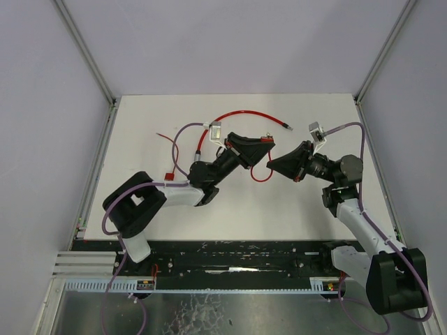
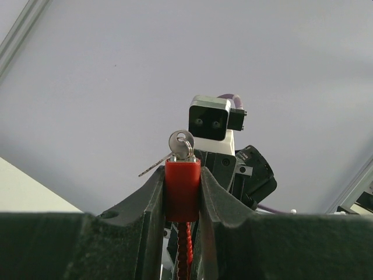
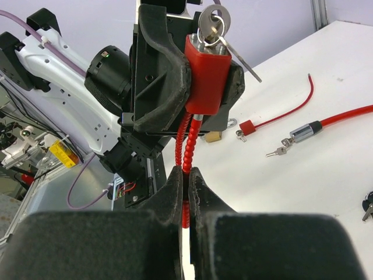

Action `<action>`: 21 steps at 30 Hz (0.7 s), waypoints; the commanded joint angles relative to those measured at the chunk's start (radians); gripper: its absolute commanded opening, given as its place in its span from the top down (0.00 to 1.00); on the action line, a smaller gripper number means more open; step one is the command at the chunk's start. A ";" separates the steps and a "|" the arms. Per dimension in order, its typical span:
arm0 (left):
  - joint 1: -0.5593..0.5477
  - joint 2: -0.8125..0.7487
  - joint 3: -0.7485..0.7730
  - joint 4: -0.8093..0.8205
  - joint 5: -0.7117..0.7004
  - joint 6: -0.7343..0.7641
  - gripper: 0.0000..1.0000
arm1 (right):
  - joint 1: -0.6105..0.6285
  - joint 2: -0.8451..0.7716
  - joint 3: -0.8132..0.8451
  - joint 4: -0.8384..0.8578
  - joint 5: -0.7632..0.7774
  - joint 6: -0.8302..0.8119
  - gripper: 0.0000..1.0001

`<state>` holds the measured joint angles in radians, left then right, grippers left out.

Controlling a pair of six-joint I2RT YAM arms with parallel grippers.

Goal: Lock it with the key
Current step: Lock the lock.

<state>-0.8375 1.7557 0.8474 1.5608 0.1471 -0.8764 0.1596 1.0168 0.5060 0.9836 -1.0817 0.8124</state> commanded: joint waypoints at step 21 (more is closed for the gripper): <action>0.080 0.010 -0.023 0.036 0.137 -0.056 0.72 | -0.011 0.068 0.081 -0.075 -0.050 -0.209 1.00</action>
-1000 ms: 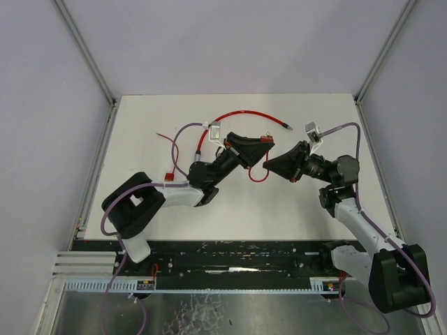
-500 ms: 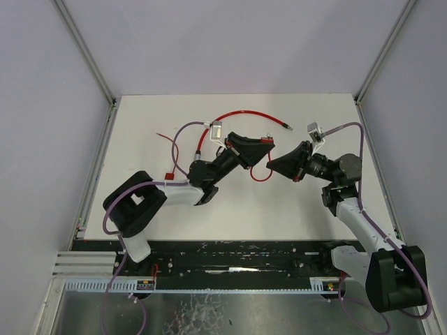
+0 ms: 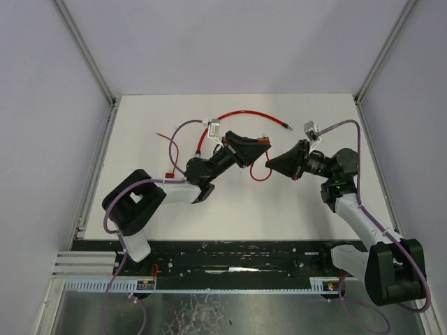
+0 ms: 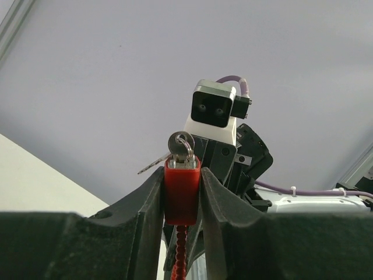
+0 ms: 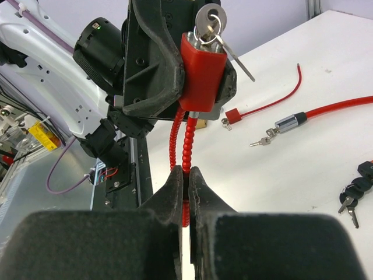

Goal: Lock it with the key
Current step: Lock the lock.

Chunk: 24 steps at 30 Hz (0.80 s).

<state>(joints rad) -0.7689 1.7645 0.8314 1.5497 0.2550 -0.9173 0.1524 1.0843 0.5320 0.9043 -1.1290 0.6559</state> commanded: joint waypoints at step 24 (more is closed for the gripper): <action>0.065 -0.092 -0.014 -0.129 0.117 0.033 0.64 | 0.027 -0.042 0.135 -0.346 -0.018 -0.370 1.00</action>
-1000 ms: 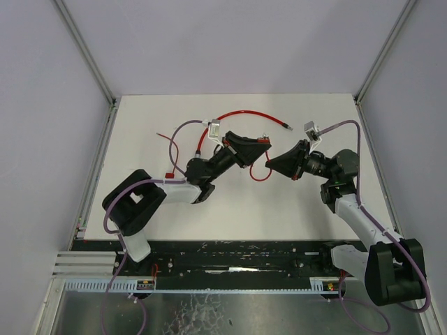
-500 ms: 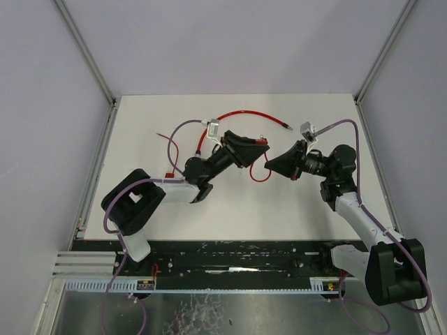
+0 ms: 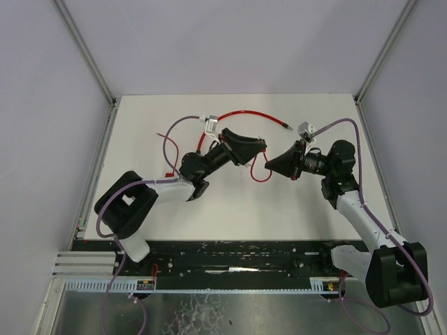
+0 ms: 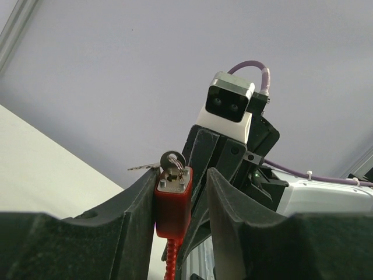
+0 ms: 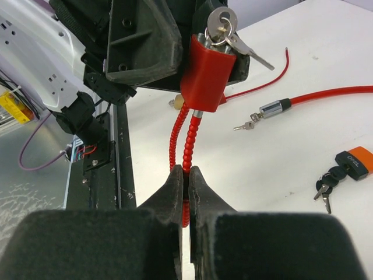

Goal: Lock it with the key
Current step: Lock the lock.

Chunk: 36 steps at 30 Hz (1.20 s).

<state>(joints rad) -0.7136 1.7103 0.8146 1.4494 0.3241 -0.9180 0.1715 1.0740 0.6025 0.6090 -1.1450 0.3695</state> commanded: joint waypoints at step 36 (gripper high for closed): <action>-0.011 0.017 -0.005 0.157 -0.007 0.035 1.00 | 0.015 -0.064 -0.038 0.189 0.036 0.048 1.00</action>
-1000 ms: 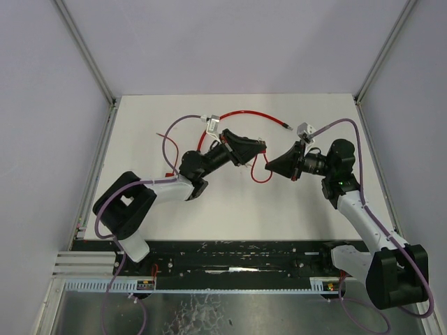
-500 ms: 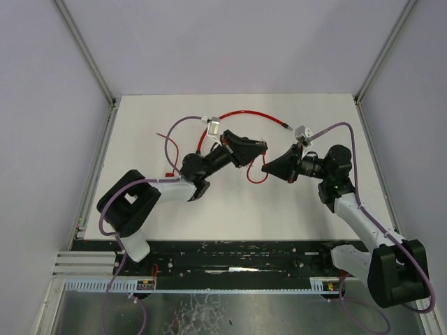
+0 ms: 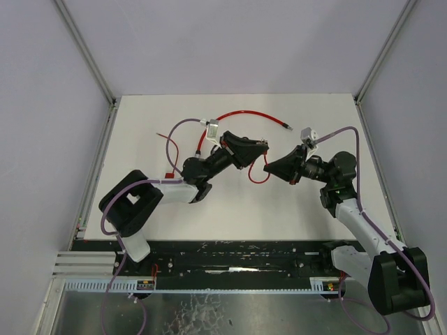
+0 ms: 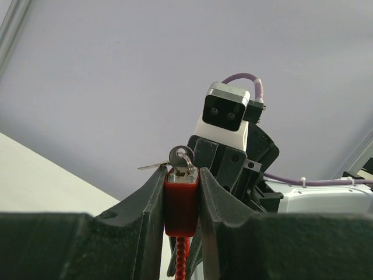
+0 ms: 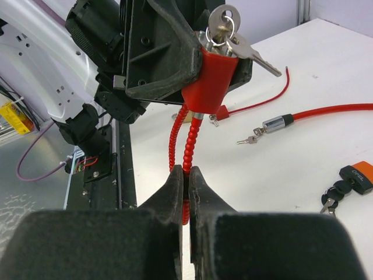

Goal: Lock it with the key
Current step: Lock the lock.

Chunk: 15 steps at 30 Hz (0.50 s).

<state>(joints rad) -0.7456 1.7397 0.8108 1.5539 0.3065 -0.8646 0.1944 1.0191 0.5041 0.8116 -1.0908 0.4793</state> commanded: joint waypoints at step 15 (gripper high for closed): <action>0.025 0.002 0.061 0.054 -0.078 -0.021 1.00 | 0.006 0.031 0.110 -0.149 -0.048 -0.128 1.00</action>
<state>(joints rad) -0.7319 1.7401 0.8333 1.5314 0.2905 -0.8852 0.1963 1.0622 0.5781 0.7101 -1.1187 0.3851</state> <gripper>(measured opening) 0.228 0.029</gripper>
